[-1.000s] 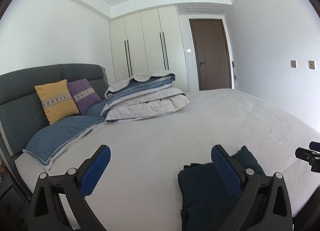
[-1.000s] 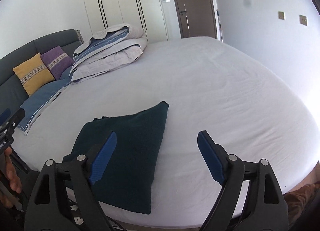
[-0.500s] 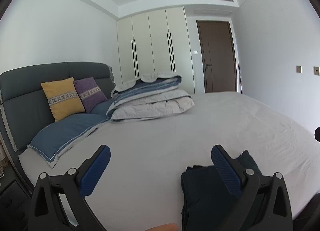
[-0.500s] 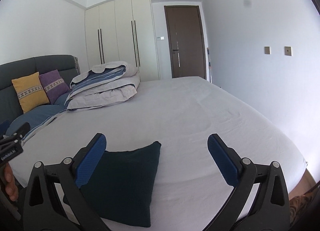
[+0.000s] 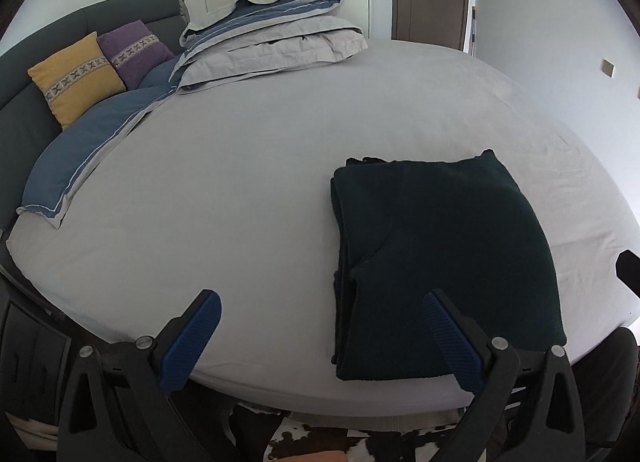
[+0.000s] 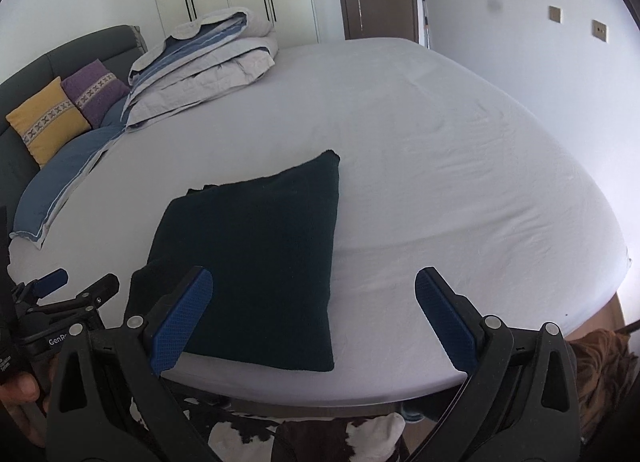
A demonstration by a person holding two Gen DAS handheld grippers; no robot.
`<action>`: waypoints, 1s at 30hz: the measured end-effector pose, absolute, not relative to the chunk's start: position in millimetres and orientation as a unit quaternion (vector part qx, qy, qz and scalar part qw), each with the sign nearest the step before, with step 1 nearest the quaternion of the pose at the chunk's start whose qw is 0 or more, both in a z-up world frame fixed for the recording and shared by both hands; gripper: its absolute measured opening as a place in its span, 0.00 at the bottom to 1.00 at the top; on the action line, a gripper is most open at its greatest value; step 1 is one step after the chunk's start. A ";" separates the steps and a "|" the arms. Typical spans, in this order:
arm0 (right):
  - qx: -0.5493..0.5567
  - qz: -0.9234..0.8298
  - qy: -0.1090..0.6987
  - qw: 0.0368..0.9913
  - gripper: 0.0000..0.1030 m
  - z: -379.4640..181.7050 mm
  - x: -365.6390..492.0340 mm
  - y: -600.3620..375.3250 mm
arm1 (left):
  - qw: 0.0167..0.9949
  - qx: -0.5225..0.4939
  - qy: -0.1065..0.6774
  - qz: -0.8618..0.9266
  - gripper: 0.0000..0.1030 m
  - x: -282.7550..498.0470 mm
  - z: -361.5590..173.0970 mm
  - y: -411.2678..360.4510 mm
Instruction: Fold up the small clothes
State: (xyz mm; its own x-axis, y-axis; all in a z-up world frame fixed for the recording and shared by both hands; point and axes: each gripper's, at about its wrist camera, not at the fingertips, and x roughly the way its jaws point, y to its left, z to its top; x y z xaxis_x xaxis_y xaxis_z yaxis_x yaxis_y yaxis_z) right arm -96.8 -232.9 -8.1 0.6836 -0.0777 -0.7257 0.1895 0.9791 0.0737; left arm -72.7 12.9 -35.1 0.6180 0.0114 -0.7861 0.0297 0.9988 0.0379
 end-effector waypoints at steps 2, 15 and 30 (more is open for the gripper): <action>0.074 -0.077 0.398 0.911 1.00 -15.2 -95.0 -235.1 | 0.898 0.024 0.439 -0.005 1.00 -71.9 -36.0 12.4; 0.038 -0.079 0.415 0.905 1.00 -34.6 -81.7 -226.0 | 0.888 0.015 0.460 -0.013 1.00 -70.2 -38.5 16.8; 0.030 -0.077 0.422 0.903 1.00 -39.1 -78.9 -223.7 | 0.887 0.013 0.461 -0.013 1.00 -70.5 -38.8 18.6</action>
State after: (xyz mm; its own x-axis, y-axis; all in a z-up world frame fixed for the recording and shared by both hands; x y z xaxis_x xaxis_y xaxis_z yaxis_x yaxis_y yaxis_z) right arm -78.9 -223.7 -39.1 0.6321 -0.1140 -0.7664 0.1646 0.9863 -0.0109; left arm -70.5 18.6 -38.8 0.5737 -0.0107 -0.8190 0.0353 0.9993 0.0117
